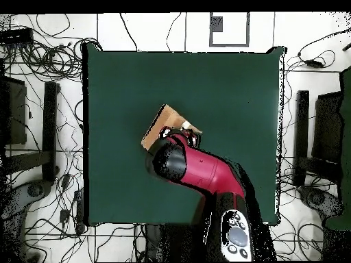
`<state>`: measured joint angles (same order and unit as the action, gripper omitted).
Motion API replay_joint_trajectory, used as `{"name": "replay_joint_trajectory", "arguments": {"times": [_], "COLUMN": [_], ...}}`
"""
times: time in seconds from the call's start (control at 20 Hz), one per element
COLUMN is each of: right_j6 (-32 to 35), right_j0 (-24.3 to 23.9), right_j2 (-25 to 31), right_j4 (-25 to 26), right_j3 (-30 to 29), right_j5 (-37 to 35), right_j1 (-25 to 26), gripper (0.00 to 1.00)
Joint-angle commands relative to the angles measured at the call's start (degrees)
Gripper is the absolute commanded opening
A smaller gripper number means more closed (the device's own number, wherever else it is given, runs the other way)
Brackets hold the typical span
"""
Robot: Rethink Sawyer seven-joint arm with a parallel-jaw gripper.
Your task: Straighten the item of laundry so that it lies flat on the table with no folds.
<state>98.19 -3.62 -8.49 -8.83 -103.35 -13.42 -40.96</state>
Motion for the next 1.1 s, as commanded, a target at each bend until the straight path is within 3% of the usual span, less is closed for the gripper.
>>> {"name": "replay_joint_trajectory", "arguments": {"times": [0.05,0.65,1.1], "right_j6": [-2.79,1.03,4.13], "right_j0": [-2.22,-1.33,3.07], "right_j2": [13.42,11.38,7.28], "right_j4": [5.5,8.68,9.82], "right_j3": [-5.85,-5.21,-3.84], "right_j5": [-6.98,-12.18,-15.91], "right_j1": [-3.21,-5.87,-5.79], "gripper": [0.0,0.0,0.0]}}
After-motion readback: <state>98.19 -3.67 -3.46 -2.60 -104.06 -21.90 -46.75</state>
